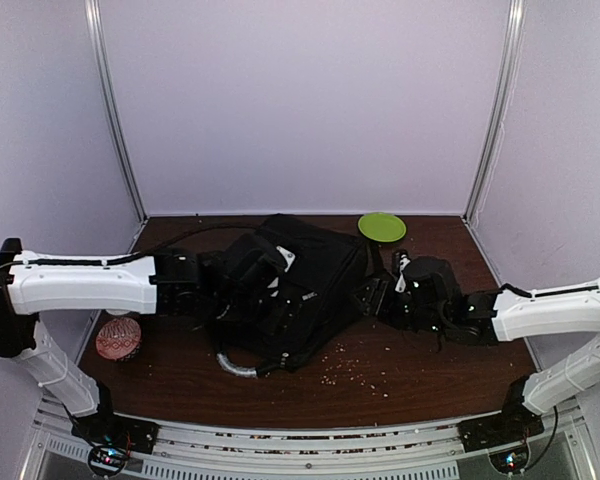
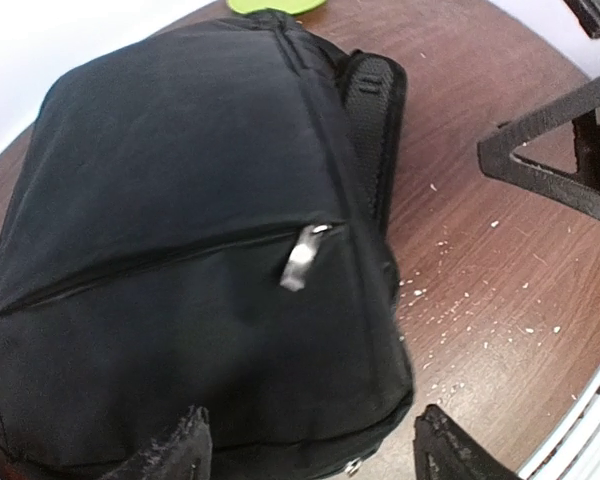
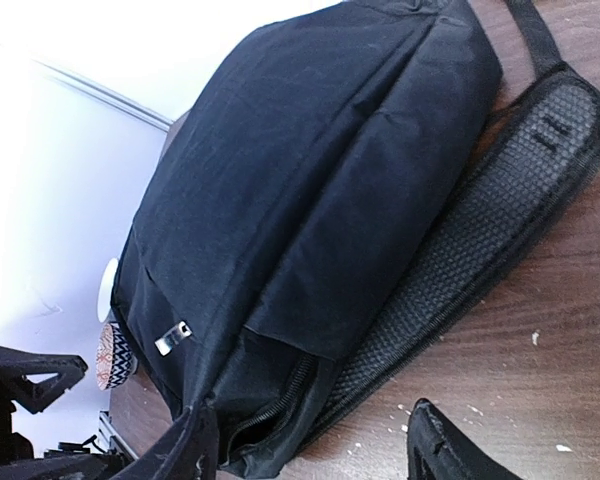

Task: Pack the student bag
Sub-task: Zip the student bag at the center of the board.

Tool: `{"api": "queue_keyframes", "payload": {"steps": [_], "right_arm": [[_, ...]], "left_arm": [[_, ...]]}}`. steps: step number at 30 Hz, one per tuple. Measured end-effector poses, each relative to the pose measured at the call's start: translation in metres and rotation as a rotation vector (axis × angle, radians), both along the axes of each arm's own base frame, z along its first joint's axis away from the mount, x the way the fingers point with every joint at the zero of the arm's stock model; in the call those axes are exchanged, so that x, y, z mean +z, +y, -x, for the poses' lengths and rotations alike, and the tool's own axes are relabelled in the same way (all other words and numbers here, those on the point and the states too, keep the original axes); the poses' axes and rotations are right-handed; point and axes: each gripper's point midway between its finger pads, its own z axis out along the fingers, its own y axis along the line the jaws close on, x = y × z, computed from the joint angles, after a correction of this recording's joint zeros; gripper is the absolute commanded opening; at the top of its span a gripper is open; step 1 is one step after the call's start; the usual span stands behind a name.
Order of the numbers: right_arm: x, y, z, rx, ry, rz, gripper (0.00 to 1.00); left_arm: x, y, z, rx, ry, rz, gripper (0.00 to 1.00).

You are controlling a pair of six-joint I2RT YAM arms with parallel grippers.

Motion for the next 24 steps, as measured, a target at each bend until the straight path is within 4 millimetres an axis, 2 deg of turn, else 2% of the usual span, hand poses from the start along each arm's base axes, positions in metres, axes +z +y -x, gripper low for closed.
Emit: {"api": "queue_keyframes", "payload": {"steps": [4,7,9,13,15,16,18,24], "right_arm": [[-0.012,-0.013,0.009,-0.014,0.017,-0.007,0.64],[-0.03,-0.024,0.018,-0.019,0.042,0.01,0.64],[-0.041,-0.03,0.023,-0.02,0.055,0.028,0.63],[-0.048,-0.034,0.026,-0.017,0.06,0.04,0.62],[-0.045,-0.032,0.025,-0.012,0.051,0.03,0.6],[-0.044,-0.031,0.025,-0.009,0.048,0.025,0.6],[-0.042,-0.029,0.025,-0.001,0.043,0.017,0.58],[-0.04,-0.021,0.026,0.053,0.009,0.013,0.58]], "left_arm": [[-0.012,-0.025,0.001,-0.037,-0.002,-0.071,0.69],[-0.022,-0.033,-0.001,-0.056,0.008,-0.109,0.69],[-0.029,-0.037,0.0,-0.076,0.022,-0.127,0.66],[-0.042,-0.048,0.0,-0.1,0.038,-0.16,0.45],[-0.054,-0.048,-0.002,-0.09,0.044,-0.195,0.28],[-0.061,-0.047,-0.004,-0.083,0.046,-0.211,0.15],[-0.072,-0.046,-0.004,-0.076,0.053,-0.239,0.0],[-0.073,-0.043,-0.006,-0.067,0.071,-0.222,0.0]]}}
